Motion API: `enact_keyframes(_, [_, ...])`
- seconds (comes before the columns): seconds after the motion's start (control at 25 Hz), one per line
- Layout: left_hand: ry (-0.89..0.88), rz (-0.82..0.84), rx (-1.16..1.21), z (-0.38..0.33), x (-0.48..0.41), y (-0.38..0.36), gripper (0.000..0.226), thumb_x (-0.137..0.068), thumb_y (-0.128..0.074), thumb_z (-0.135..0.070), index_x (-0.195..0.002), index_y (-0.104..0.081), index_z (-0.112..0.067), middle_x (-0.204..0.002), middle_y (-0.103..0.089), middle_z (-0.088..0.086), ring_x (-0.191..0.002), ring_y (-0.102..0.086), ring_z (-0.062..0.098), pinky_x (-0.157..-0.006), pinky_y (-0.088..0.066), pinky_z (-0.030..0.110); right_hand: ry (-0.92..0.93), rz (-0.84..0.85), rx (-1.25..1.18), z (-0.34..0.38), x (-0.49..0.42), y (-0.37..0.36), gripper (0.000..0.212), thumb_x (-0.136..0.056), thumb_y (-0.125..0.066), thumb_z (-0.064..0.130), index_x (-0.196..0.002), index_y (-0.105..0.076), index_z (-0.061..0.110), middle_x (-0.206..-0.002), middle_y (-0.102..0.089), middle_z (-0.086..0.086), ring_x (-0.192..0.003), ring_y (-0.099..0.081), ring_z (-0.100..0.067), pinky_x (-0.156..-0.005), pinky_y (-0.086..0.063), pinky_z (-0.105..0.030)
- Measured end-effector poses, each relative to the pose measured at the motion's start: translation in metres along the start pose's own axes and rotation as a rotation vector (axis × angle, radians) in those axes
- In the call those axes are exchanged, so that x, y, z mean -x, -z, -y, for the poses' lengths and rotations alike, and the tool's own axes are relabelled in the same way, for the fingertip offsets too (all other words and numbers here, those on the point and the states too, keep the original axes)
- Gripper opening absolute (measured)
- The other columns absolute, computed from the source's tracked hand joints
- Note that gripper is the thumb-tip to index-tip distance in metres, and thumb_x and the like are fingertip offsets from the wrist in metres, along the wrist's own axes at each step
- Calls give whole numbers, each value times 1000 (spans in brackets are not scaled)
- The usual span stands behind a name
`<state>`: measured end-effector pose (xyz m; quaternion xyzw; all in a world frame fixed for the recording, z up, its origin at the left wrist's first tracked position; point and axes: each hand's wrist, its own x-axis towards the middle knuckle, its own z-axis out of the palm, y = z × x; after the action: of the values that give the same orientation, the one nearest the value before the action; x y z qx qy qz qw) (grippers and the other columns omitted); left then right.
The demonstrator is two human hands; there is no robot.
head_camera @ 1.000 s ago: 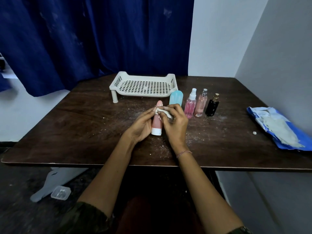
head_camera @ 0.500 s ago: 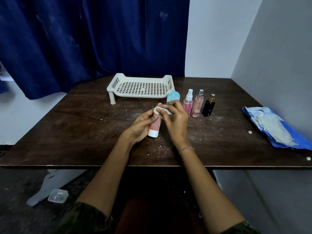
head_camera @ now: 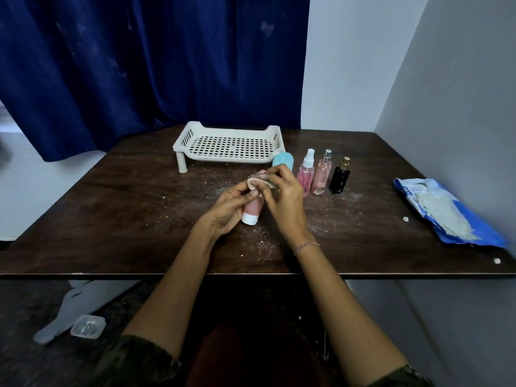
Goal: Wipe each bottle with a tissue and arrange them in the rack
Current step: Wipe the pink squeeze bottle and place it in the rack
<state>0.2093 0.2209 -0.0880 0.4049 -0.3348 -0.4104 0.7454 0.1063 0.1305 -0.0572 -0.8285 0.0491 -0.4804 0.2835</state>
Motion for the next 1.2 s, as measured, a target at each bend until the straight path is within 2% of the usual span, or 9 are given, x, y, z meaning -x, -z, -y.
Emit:
enact_keyframes(0.08, [1,-19,-4,0,0,0,57,-64,-84,-24,-114,-60,-11,-104,-70,-1,-99,-63,8,-88,-51,21,-66,-49,-4,0,-7,0,18,-82,-66,5,-98,-68,-2,-93,-53,0,-88,-49,2,-83,-46,-10])
enact_keyframes(0.16, [10,-41,-13,-1,1,-1,39,-77,-67,-14,-115,-59,-11,-102,-70,-2,-94,-63,8,-85,-52,25,-173,-102,-17,-2,-12,1,19,-83,-66,8,-99,-68,-2,-95,-55,-1,-89,-53,-6,-82,-49,-14])
enact_keyframes(0.28, [35,-47,11,-2,2,-4,28,-87,-52,-6,-114,-59,-12,-100,-70,0,-92,-60,13,-77,-56,33,-281,-108,2,-4,-17,4,20,-84,-65,9,-100,-68,-1,-100,-57,0,-91,-54,-8,-83,-48,-11])
enact_keyframes(0.44, [45,-122,111,-7,4,-9,30,-85,-48,-14,-113,-58,-13,-103,-65,6,-90,-60,18,-67,-58,35,-190,39,32,1,-22,4,19,-85,-63,4,-103,-67,-1,-100,-57,0,-90,-52,-3,-81,-41,0])
enact_keyframes(0.52, [47,-151,117,-8,4,-10,26,-92,-42,-13,-112,-58,-14,-105,-63,7,-92,-60,19,-66,-58,35,-197,63,61,-1,-25,5,19,-85,-62,2,-104,-67,0,-103,-60,-2,-89,-53,-3,-82,-43,-3])
enact_keyframes(0.68, [78,-193,113,-10,6,-11,26,-98,-36,-13,-112,-58,-16,-103,-65,9,-87,-64,22,-65,-57,37,-317,9,31,-6,-15,5,18,-84,-64,4,-102,-69,5,-101,-60,3,-89,-55,-6,-81,-44,-8])
enact_keyframes(0.96, [133,-176,153,-11,7,-10,27,-97,-38,-17,-119,-53,-15,-112,-60,13,-89,-65,25,-65,-59,39,-442,-83,1,-4,-9,-2,20,-83,-66,7,-102,-68,6,-103,-61,1,-92,-58,-11,-82,-50,-18])
enact_keyframes(1.04, [120,-193,153,-12,8,-12,26,-98,-36,-17,-116,-55,-16,-111,-60,11,-91,-62,24,-66,-58,38,-453,-84,-7,-4,-8,-3,20,-83,-66,8,-102,-68,6,-104,-62,-1,-92,-58,-11,-81,-50,-15])
enact_keyframes(1.2, [80,-236,167,-12,8,-15,25,-100,-32,-18,-112,-55,-17,-110,-59,8,-92,-59,20,-62,-58,36,-459,-131,-32,-2,11,-9,21,-82,-68,7,-102,-69,8,-99,-65,0,-85,-58,-6,-71,-42,1])
